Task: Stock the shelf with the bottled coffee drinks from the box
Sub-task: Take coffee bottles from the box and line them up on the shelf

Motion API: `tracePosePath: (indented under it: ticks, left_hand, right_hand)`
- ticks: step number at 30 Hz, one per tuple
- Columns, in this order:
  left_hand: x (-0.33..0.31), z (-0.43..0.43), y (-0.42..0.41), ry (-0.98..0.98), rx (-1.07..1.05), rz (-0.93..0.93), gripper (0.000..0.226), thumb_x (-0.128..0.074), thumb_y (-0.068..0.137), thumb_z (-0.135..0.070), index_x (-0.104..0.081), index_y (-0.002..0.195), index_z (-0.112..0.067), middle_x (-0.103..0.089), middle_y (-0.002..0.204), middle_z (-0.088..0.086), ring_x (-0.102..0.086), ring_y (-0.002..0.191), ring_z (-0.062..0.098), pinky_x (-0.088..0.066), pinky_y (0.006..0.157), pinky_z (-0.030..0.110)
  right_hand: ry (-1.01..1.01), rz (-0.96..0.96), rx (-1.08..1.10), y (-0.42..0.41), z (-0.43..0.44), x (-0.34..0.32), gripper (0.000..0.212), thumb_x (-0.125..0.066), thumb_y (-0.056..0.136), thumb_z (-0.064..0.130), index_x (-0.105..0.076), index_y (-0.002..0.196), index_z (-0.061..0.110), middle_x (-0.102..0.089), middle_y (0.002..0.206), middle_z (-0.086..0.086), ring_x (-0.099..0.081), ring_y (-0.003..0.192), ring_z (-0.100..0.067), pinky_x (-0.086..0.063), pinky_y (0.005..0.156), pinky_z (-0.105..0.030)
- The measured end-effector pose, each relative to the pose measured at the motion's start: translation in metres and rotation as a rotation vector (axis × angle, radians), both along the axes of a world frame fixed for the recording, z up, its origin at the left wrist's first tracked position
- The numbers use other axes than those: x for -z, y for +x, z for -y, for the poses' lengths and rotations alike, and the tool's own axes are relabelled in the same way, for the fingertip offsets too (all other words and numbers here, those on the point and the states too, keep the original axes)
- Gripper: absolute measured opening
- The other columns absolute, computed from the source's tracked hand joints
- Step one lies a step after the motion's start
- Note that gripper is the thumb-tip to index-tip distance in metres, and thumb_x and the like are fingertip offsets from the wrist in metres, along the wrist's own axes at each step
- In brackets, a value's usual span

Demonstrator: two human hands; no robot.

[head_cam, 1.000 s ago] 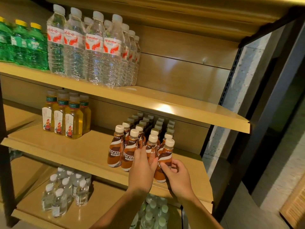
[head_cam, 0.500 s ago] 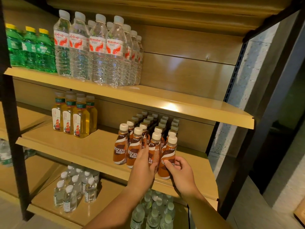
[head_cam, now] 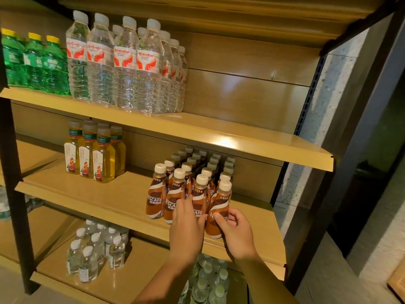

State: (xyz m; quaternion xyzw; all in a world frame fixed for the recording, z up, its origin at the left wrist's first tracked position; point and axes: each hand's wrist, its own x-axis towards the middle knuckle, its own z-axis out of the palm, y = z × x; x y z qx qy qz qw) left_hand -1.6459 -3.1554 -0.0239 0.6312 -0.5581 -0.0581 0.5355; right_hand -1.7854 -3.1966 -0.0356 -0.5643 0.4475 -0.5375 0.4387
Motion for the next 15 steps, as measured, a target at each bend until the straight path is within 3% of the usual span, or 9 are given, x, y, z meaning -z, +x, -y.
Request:
tracePosePath:
  ticks: [15]
  left_hand:
    - [-0.002, 0.001, 0.011, 0.012, -0.005, 0.147, 0.058, -0.072, 0.089, -0.038, -0.040, 0.134, -0.022, -0.044, 0.126, -0.005, -0.047, 0.122, 0.014, -0.049, 0.092, 0.027]
  right_hand:
    - [0.011, -0.020, 0.025, 0.002, -0.005, -0.006, 0.038, -0.081, 0.084, 0.028, -0.066, 0.118, 0.019, -0.077, 0.108, 0.000, -0.074, 0.100, -0.017, -0.060, 0.092, -0.043]
